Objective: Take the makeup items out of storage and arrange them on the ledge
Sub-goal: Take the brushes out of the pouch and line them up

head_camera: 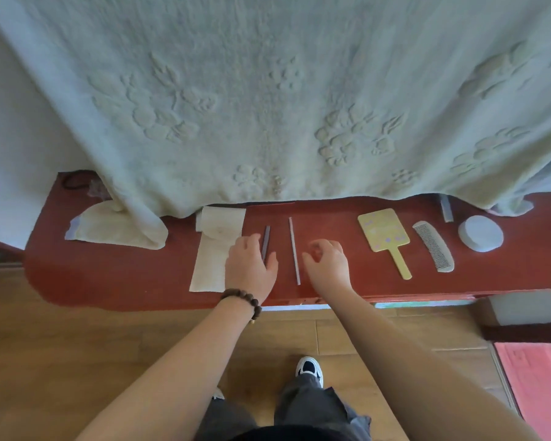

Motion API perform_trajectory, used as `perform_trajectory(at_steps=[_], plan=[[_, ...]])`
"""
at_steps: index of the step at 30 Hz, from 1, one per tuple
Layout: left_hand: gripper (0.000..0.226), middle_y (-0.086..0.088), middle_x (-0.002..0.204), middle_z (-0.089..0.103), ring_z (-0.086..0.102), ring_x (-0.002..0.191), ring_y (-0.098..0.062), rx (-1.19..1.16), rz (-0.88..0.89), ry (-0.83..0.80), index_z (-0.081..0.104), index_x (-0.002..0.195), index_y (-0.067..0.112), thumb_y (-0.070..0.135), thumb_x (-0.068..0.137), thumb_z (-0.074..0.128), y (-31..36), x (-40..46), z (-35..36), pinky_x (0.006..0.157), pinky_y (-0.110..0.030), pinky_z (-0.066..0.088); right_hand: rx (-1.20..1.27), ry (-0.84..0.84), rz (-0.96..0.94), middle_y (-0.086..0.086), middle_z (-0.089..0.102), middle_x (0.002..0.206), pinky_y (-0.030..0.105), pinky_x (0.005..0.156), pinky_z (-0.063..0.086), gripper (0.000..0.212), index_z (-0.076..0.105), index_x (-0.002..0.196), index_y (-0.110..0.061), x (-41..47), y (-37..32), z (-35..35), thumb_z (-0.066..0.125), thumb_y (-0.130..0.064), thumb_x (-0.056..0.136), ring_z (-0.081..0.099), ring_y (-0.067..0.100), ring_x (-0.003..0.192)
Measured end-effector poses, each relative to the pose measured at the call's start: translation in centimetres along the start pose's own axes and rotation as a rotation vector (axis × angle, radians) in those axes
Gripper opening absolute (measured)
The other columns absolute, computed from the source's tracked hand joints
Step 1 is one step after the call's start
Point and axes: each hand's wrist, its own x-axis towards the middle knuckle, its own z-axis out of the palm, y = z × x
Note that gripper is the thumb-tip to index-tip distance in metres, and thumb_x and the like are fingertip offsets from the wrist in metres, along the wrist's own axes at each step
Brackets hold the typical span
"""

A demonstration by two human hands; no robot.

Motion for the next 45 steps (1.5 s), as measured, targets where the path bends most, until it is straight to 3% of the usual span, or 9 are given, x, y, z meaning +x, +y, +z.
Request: perform_trajectory(at_steps=[5, 10, 15, 19, 25, 32, 35, 40, 45], plan=[[0.048, -0.009, 0.126, 0.053, 0.052, 0.113, -0.026, 0.036, -0.15, -0.005, 0.047, 0.131, 0.011, 0.035, 0.09, 0.056, 2.0, 0.6, 2.0, 0.09, -0.039, 0.051, -0.034, -0.078, -0.073, 0.005, 0.052, 0.12, 0.018, 0.078, 0.034, 0.028, 0.06, 0.114, -0.013, 2.9, 0.9, -1.8, 0.058, -0.02, 0.087, 0.052, 0.012, 0.088], [0.04, -0.005, 0.118, 0.057, 0.054, 0.106, -0.023, 0.186, -0.077, 0.037, 0.055, 0.12, 0.017, 0.04, 0.088, 0.058, 3.9, 0.7, 3.3, 0.086, -0.037, 0.048, -0.031, -0.136, -0.087, 0.004, 0.054, 0.118, 0.019, 0.079, 0.035, 0.027, 0.06, 0.113, -0.014, 4.3, 1.1, -2.1, 0.059, -0.02, 0.087, 0.054, 0.012, 0.091], [0.046, -0.002, 0.113, 0.058, 0.06, 0.103, -0.021, 0.237, -0.176, -0.127, 0.052, 0.116, 0.015, 0.051, 0.087, 0.058, 5.5, 2.0, 4.3, 0.078, -0.036, 0.053, -0.025, -0.15, -0.076, 0.004, 0.056, 0.117, 0.019, 0.08, 0.035, 0.027, 0.061, 0.113, -0.013, 4.9, 1.2, -2.5, 0.059, -0.019, 0.086, 0.058, 0.014, 0.099], [0.034, -0.004, 0.104, 0.062, 0.065, 0.093, -0.023, 0.225, -0.285, -0.195, 0.052, 0.106, 0.013, 0.041, 0.089, 0.061, 5.6, 2.9, 4.8, 0.071, -0.037, 0.054, -0.036, -0.149, -0.067, 0.003, 0.056, 0.116, 0.02, 0.08, 0.036, 0.025, 0.062, 0.112, -0.013, 4.9, 1.8, -3.1, 0.059, -0.02, 0.088, 0.058, 0.014, 0.1], [0.014, -0.006, 0.095, 0.067, 0.066, 0.087, -0.023, 0.201, -0.258, -0.194, 0.059, 0.102, 0.01, 0.02, 0.094, 0.053, 5.2, 3.1, 4.9, 0.068, -0.032, 0.051, -0.014, -0.134, -0.048, 0.003, 0.06, 0.114, 0.02, 0.08, 0.037, 0.025, 0.061, 0.112, -0.015, 4.6, 2.2, -3.2, 0.059, -0.02, 0.088, 0.058, 0.013, 0.096], [0.005, -0.002, 0.083, 0.068, 0.067, 0.079, -0.019, -0.339, -0.246, -0.297, 0.063, 0.088, 0.013, 0.017, 0.084, 0.063, 4.0, 1.2, 3.3, 0.073, -0.036, 0.057, 0.254, -0.144, 0.057, -0.009, 0.065, 0.089, 0.035, 0.083, 0.053, 0.043, 0.05, 0.13, -0.016, 4.2, 0.3, -4.1, 0.059, -0.031, 0.091, 0.066, 0.018, 0.088], [0.006, -0.004, 0.082, 0.071, 0.07, 0.078, -0.018, -0.559, -0.246, -0.381, 0.064, 0.089, 0.012, 0.014, 0.084, 0.065, 3.5, 0.0, 1.7, 0.071, -0.038, 0.06, 0.562, -0.287, 0.102, 0.009, 0.073, 0.09, 0.038, 0.078, 0.058, 0.036, 0.057, 0.122, -0.006, 3.9, -0.6, -4.5, 0.063, -0.02, 0.09, 0.071, 0.023, 0.084], [0.007, 0.001, 0.081, 0.073, 0.071, 0.076, -0.014, -0.645, -0.163, -0.432, 0.072, 0.09, 0.017, 0.018, 0.086, 0.066, 3.1, -0.8, -1.0, 0.079, -0.032, 0.058, 0.657, -0.391, 0.017, 0.014, 0.068, 0.084, 0.036, 0.075, 0.06, 0.016, 0.066, 0.103, -0.002, 2.2, -2.6, -5.4, 0.062, -0.009, 0.09, 0.067, 0.021, 0.072], [0.009, -0.003, 0.084, 0.073, 0.071, 0.078, -0.017, -0.658, -0.179, -0.473, 0.072, 0.088, 0.012, 0.02, 0.085, 0.07, 2.7, -1.1, -2.4, 0.078, -0.038, 0.06, 0.672, -0.453, -0.003, 0.014, 0.065, 0.078, 0.028, 0.068, 0.059, 0.016, 0.063, 0.098, 0.006, 1.2, -4.1, -5.3, 0.06, -0.007, 0.09, 0.065, 0.021, 0.069]])
